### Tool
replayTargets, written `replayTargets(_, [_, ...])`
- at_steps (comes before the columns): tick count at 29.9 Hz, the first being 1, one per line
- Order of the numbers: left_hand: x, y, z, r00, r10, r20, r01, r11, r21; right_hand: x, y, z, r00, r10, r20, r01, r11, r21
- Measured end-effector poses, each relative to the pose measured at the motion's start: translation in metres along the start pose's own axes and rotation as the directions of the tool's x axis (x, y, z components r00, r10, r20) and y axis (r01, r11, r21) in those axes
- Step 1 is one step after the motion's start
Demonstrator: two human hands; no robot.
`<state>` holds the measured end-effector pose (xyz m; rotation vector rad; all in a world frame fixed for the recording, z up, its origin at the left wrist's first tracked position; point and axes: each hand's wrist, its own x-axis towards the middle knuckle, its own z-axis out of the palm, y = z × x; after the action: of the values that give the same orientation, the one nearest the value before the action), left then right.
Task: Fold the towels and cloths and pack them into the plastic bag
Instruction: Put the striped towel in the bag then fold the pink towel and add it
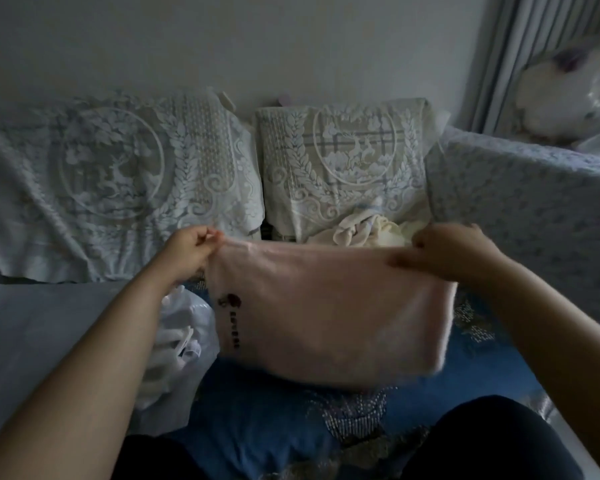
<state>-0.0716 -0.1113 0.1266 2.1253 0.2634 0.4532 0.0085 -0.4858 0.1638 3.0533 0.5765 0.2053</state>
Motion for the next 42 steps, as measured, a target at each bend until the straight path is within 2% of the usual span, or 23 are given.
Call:
replayTargets(2, [0.013,0.010,-0.002,0.989,0.038,-0.145,-0.031,0.998,0.051,0.009,0.002,-0.009,0.990,0.031,-0.139,-0.020,0.997,0.074])
replayTargets(3, [0.019,0.012,0.001,0.982,0.041,-0.185,-0.024,0.995,0.096,0.016,0.002,-0.007,0.986,0.035,-0.162,-0.024,0.997,0.069])
replayTargets(7, [0.029,-0.012,0.035,0.978,-0.109,-0.179,0.123,0.990,0.069,0.043,-0.003,0.033,0.998,0.000,-0.067,-0.002,1.000,-0.029])
replayTargets(10, [0.015,-0.039,0.066,0.970,-0.170,-0.175,0.204,0.959,0.196,0.053,-0.005,0.078,0.997,0.049,-0.056,-0.051,0.999,-0.020])
replayTargets(11, [0.007,-0.049,0.074,0.964,-0.198,-0.175,0.230,0.955,0.187,0.053,-0.005,0.093,0.996,0.060,-0.064,-0.061,0.998,-0.017])
replayTargets(13, [-0.008,-0.069,0.087,0.963,-0.232,-0.140,0.252,0.956,0.148,0.049,-0.006,0.123,0.997,0.056,-0.050,-0.057,0.998,-0.021])
replayTargets(15, [-0.021,-0.086,0.090,0.966,-0.245,-0.086,0.258,0.947,0.191,0.034,-0.009,0.143,0.999,0.027,0.025,-0.026,0.999,-0.048])
replayTargets(17, [-0.030,-0.101,0.089,0.967,-0.255,-0.018,0.249,0.922,0.296,0.015,-0.013,0.155,0.996,0.003,0.085,0.005,0.995,-0.103])
replayTargets(21, [-0.045,-0.116,0.086,0.921,-0.342,0.187,0.170,0.784,0.598,-0.035,-0.025,0.160,0.980,-0.072,0.188,0.108,0.975,-0.193])
replayTargets(24, [-0.055,-0.117,0.092,0.870,-0.398,0.291,0.070,0.685,0.725,-0.051,-0.036,0.170,0.910,-0.124,0.397,0.230,0.945,-0.232])
replayTargets(25, [-0.057,-0.116,0.095,0.856,-0.412,0.314,0.039,0.656,0.754,-0.043,-0.040,0.184,0.895,-0.084,0.439,0.173,0.971,-0.167])
replayTargets(26, [-0.059,-0.116,0.097,0.838,-0.428,0.339,0.012,0.635,0.772,-0.035,-0.046,0.188,0.902,-0.015,0.432,0.050,0.996,-0.068])
replayTargets(27, [-0.059,-0.118,0.098,0.817,-0.451,0.360,-0.002,0.622,0.783,-0.023,-0.044,0.205,0.932,-0.003,0.363,-0.006,1.000,0.022])
replayTargets(28, [-0.059,-0.117,0.098,0.796,-0.471,0.381,-0.015,0.613,0.790,-0.012,-0.040,0.224,0.943,0.095,0.320,-0.136,0.985,0.106])
replayTargets(29, [-0.059,-0.119,0.098,0.777,-0.495,0.388,-0.007,0.611,0.792,-0.009,-0.038,0.235,0.935,0.068,0.347,-0.126,0.981,0.146])
replayTargets(31, [-0.057,-0.125,0.099,0.755,-0.535,0.378,0.053,0.624,0.780,-0.027,-0.036,0.226,0.894,-0.159,0.419,0.213,0.973,-0.085])
replayTargets(32, [-0.057,-0.131,0.102,0.768,-0.537,0.349,0.099,0.638,0.763,-0.039,-0.043,0.214,0.820,-0.234,0.522,0.400,0.887,-0.231])
replayTargets(33, [-0.056,-0.136,0.106,0.792,-0.536,0.292,0.165,0.649,0.743,-0.052,-0.049,0.203,0.774,-0.245,0.584,0.476,0.833,-0.281])
replayTargets(36, [-0.057,-0.144,0.121,0.837,-0.532,0.129,0.311,0.657,0.687,-0.073,-0.066,0.197,0.765,-0.101,0.637,0.387,0.861,-0.329])
replayTargets(39, [-0.057,-0.144,0.131,0.812,-0.573,0.109,0.345,0.623,0.702,-0.086,-0.087,0.206,0.762,-0.054,0.646,0.439,0.777,-0.452])
replayTargets(42, [-0.052,-0.144,0.130,0.786,-0.606,0.127,0.410,0.663,0.627,-0.091,-0.107,0.200,0.850,-0.171,0.499,0.356,0.883,-0.305])
